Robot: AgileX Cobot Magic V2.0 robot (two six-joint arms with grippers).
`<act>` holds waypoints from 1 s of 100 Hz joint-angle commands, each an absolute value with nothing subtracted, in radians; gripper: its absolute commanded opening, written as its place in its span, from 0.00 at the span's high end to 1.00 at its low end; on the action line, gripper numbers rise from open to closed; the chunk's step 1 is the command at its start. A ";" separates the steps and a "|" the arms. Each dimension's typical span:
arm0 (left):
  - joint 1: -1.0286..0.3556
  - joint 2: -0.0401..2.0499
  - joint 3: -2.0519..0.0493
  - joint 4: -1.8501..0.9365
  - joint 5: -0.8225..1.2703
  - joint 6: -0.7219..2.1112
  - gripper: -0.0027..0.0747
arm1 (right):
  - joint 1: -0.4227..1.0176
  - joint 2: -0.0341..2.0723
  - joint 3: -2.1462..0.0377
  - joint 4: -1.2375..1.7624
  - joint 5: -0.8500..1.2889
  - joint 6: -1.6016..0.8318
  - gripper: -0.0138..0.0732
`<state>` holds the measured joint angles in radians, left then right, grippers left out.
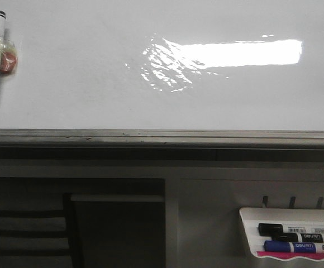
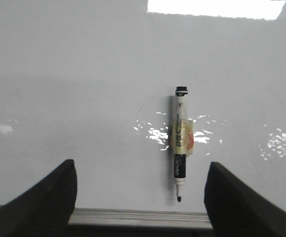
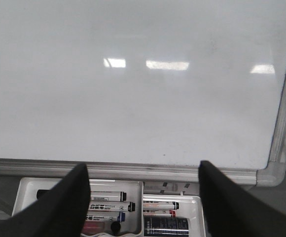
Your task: Write number 7 on whiteboard
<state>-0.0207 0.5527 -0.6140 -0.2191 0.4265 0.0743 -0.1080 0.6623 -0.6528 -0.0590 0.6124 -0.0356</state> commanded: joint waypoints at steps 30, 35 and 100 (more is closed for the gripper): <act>-0.174 0.731 -0.645 -0.208 0.296 0.072 0.44 | -0.111 0.667 -0.691 0.008 0.551 -0.043 0.35; -0.183 0.779 -0.645 -0.208 0.278 0.072 0.45 | -0.111 0.667 -0.691 0.008 0.551 -0.043 0.35; -0.236 1.213 -0.727 -0.241 0.081 0.074 0.47 | -0.111 0.667 -0.691 0.008 0.555 -0.043 0.35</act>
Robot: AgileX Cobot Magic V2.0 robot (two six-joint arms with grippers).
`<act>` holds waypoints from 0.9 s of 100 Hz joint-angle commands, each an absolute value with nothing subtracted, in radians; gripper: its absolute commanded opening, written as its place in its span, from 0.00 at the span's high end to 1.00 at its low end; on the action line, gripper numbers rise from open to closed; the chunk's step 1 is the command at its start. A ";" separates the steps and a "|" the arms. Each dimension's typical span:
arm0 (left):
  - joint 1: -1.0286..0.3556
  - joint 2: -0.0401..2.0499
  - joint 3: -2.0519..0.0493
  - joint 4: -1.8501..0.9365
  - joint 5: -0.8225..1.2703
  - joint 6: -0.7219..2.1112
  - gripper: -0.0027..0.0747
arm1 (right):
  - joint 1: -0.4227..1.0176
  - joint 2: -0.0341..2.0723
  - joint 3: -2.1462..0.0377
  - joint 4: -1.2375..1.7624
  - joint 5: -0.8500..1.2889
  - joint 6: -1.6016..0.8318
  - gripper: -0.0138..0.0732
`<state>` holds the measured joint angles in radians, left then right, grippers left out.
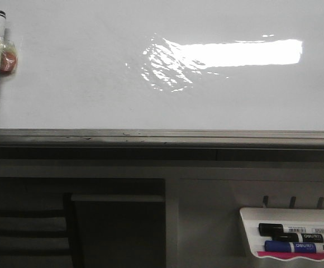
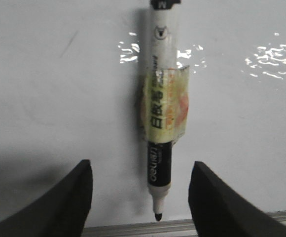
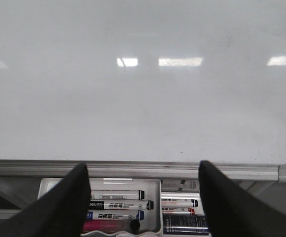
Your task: Write number 7 on whiteboard
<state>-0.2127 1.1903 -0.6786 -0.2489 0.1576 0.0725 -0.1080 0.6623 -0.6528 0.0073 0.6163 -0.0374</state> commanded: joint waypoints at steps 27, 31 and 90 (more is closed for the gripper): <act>-0.246 1.302 -0.754 -0.229 0.051 0.074 0.47 | -0.111 0.667 -0.691 0.008 0.555 -0.043 0.35; -0.246 1.306 -0.754 -0.229 0.044 0.074 0.47 | -0.111 0.667 -0.691 0.008 0.555 -0.043 0.35; -0.246 1.315 -0.754 -0.229 0.000 0.074 0.77 | -0.111 0.667 -0.691 0.008 0.555 -0.043 0.35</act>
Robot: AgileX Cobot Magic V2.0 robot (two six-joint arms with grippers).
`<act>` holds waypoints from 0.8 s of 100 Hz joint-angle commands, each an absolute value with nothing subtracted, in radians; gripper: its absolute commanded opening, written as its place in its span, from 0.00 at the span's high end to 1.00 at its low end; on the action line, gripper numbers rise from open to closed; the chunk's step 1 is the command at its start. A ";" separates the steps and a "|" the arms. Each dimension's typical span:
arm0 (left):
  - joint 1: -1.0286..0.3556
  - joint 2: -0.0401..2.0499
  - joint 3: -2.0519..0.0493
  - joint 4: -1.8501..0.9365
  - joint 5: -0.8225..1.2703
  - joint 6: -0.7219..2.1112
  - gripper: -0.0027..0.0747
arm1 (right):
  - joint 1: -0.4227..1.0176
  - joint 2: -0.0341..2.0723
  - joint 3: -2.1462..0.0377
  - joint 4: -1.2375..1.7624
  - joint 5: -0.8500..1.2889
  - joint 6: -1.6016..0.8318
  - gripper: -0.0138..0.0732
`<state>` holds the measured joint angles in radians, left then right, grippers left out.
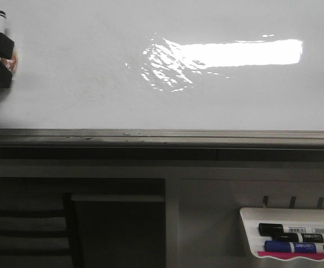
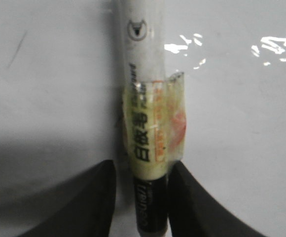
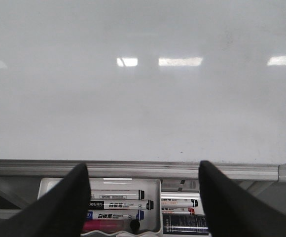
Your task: Write number 7 on whiteboard
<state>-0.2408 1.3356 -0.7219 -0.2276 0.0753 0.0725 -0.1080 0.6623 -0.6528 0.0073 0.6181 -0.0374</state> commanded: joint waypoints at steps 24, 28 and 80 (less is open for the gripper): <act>-0.246 1.315 -0.754 -0.229 0.006 0.074 0.92 | -0.111 0.667 -0.691 0.026 0.555 -0.043 0.35; -0.246 1.315 -0.755 -0.229 0.006 0.074 0.94 | -0.111 0.667 -0.695 0.036 0.561 -0.043 0.35; -0.246 1.245 -0.869 -0.187 0.439 0.091 0.99 | -0.111 0.738 -0.879 0.498 0.894 -0.450 0.35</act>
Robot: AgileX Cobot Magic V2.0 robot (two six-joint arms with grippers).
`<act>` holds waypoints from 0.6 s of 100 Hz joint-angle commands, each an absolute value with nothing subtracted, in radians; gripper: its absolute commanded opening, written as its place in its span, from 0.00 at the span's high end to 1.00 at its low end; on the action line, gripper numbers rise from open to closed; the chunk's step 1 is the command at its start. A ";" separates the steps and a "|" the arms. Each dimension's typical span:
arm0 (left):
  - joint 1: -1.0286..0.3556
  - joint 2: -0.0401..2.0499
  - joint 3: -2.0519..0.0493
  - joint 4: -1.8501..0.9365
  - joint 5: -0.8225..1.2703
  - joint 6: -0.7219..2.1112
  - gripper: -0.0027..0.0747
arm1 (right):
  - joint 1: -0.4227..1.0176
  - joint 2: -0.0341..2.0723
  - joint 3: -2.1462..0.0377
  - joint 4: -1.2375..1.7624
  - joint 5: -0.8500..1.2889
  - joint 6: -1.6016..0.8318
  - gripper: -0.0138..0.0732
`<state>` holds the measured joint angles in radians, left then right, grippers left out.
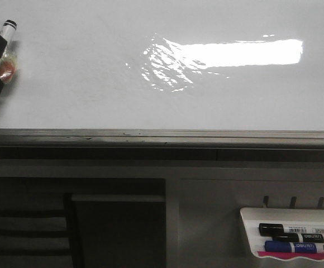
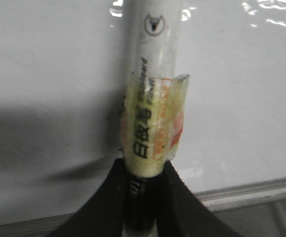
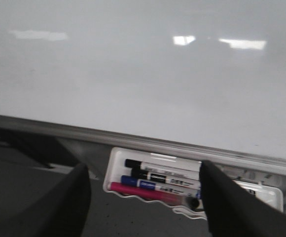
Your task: Write number 7 on whiteboard
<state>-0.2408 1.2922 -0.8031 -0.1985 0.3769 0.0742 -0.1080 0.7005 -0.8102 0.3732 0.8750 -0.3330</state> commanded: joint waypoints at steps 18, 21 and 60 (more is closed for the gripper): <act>-0.298 1.215 -0.976 -0.261 0.773 0.391 0.99 | -0.075 0.865 -0.976 0.724 1.045 -0.706 0.35; -0.318 1.215 -0.992 -0.285 0.822 0.438 0.99 | -0.054 0.889 -0.989 0.731 1.057 -0.728 0.35; -0.634 1.215 -1.076 -0.373 0.972 0.763 0.99 | 0.396 1.195 -1.156 0.618 1.062 -0.965 0.35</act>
